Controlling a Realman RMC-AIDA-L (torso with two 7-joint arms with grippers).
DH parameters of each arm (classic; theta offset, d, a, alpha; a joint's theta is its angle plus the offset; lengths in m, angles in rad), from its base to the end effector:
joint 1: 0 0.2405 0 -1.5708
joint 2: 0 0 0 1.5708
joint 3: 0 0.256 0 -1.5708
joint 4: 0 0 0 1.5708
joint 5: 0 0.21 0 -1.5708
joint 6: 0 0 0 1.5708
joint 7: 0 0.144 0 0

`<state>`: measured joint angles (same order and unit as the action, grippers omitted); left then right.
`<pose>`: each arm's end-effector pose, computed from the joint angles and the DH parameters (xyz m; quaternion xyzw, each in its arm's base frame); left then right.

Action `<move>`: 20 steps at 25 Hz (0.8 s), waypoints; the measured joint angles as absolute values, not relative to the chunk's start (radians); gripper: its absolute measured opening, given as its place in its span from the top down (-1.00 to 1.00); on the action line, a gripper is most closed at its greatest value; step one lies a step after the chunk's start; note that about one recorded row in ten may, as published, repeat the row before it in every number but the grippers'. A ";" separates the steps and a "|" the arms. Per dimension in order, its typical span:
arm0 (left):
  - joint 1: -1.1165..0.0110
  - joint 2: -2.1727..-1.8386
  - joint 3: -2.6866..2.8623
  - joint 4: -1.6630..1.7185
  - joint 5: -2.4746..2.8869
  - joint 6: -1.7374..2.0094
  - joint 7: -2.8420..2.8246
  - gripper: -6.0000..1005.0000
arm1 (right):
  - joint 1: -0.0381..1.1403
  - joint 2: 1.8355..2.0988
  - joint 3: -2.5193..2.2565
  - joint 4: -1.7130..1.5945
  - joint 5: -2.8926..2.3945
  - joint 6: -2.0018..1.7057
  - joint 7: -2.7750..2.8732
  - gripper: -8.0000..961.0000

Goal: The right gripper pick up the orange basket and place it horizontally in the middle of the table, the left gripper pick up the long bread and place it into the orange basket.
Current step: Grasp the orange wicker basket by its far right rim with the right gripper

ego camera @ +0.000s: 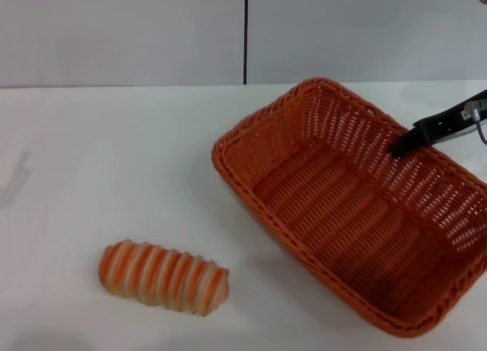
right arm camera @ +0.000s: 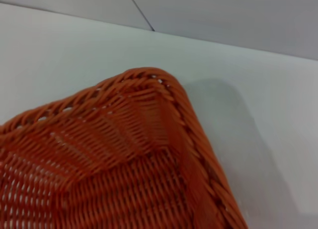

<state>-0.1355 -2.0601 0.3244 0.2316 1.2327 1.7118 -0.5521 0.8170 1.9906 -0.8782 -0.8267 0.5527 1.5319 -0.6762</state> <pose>-0.3744 0.2085 0.0756 -0.6600 -0.1602 -0.3990 0.6160 0.2272 0.3976 0.0310 -0.8547 0.4963 -0.0755 0.1323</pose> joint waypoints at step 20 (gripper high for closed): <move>-0.150 -2.060 0.318 0.232 1.232 1.715 -0.552 -0.57 | 0.935 2.007 -0.906 -0.848 0.639 1.646 -1.028 0.63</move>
